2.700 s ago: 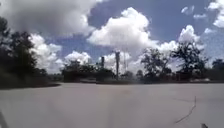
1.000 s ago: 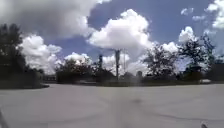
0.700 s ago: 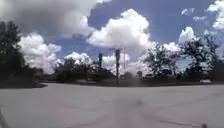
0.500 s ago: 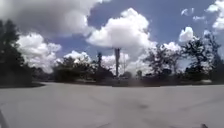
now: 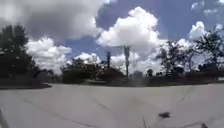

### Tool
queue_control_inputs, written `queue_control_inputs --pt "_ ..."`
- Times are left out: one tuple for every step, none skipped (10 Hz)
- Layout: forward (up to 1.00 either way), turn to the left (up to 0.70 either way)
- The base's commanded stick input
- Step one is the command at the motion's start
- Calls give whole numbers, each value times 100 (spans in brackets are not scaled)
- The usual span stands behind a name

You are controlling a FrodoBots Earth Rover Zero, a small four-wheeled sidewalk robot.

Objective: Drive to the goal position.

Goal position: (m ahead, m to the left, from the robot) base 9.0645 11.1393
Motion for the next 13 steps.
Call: queue_control_inputs --pt "85 0" --pt "85 0" --pt "85 0" --pt "85 0" --pt "85 0" --pt "85 0" --pt "85 0" --pt "85 0" --pt "85 0" --pt "85 0" --pt "85 0" --pt "85 0" --pt "85 0"
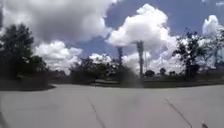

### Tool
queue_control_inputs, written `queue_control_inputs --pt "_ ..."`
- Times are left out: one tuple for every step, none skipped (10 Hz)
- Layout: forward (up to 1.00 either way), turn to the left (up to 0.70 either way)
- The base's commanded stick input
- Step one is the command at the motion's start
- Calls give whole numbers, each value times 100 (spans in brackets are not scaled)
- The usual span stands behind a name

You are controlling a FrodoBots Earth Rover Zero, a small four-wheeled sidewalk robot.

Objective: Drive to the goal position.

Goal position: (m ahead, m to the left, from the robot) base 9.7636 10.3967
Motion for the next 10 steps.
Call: queue_control_inputs --pt "85 0" --pt "85 11" --pt "85 34" --pt "85 34" --pt "85 34" --pt "85 34" --pt "85 34" --pt "85 34" --pt "85 33" --pt "85 20"
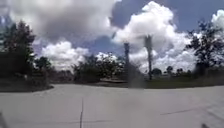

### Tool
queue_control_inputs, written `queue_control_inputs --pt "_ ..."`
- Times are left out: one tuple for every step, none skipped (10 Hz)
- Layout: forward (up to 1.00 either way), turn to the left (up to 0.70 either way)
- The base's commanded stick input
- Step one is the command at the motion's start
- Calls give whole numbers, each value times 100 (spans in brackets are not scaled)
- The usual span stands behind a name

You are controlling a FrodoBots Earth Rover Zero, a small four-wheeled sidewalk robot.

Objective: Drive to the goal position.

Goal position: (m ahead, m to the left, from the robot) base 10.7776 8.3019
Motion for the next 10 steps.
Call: queue_control_inputs --pt "85 0" --pt "85 0" --pt "85 0" --pt "85 0" --pt "85 0" --pt "85 0" --pt "85 0" --pt "85 0" --pt "85 0" --pt "85 0"
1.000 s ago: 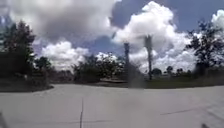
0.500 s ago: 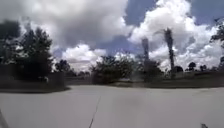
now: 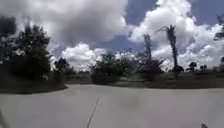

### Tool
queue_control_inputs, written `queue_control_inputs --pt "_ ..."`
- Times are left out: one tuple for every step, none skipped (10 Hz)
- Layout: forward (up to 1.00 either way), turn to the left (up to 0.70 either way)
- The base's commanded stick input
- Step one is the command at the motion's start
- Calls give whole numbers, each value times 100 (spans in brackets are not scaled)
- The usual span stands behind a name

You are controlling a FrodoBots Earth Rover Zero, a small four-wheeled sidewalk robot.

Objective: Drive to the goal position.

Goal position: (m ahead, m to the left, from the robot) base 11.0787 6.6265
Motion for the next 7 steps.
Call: queue_control_inputs --pt "85 0" --pt "85 0" --pt "85 0" --pt "85 0" --pt "85 0" --pt "85 0" --pt "85 0"
